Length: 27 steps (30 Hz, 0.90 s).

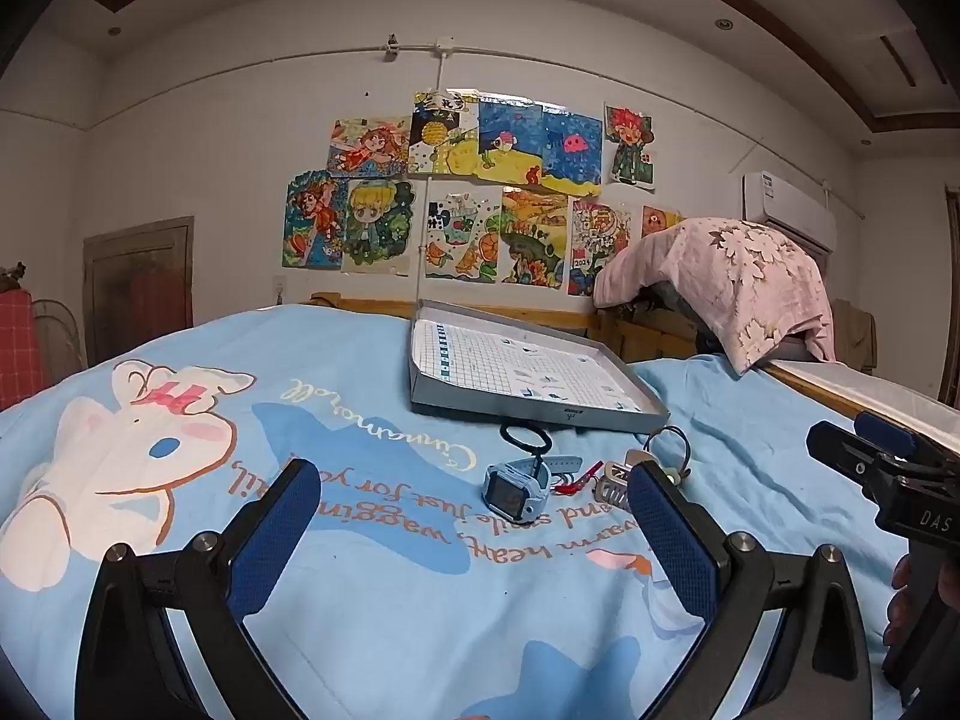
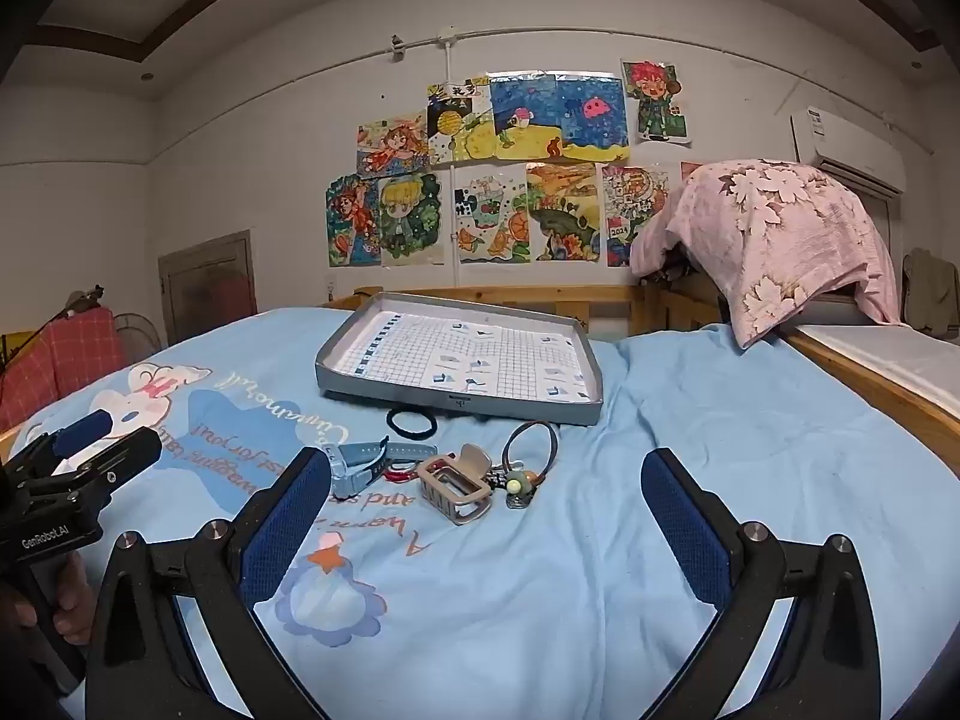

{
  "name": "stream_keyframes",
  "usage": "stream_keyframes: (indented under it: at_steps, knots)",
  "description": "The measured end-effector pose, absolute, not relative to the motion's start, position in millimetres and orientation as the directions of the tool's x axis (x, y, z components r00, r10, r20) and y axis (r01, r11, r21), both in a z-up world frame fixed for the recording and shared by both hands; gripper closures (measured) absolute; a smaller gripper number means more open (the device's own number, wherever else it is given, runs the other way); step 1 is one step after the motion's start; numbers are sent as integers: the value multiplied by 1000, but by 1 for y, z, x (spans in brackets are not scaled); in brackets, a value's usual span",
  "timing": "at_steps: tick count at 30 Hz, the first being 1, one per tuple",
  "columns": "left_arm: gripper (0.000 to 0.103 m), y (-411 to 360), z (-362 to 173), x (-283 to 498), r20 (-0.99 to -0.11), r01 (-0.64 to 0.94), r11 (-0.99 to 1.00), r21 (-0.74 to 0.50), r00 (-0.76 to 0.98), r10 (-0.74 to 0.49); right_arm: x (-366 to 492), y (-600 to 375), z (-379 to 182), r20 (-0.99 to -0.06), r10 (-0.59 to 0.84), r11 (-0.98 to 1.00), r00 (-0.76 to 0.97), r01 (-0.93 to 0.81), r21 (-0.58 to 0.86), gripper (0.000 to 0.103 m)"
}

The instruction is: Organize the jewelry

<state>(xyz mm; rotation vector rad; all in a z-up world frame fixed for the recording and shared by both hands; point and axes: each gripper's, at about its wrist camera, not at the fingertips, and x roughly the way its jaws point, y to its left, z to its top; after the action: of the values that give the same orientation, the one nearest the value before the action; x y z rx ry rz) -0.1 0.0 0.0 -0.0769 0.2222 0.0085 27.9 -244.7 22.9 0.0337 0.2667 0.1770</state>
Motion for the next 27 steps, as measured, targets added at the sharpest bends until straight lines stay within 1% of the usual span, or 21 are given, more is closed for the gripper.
stream_keyframes:
  at_steps: [15, 27]
  knots:
    - [0, 0, 0, 0, -222, -17, 997, -70, 975, 1, 32, -250, 15, -268, 175, 984, 947, -161, 73, 1]
    - [0, -2, 3, -1, -217, -12, 998, -61, 976, -2, 32, -247, 18, -278, 166, 986, 946, -154, 64, 1]
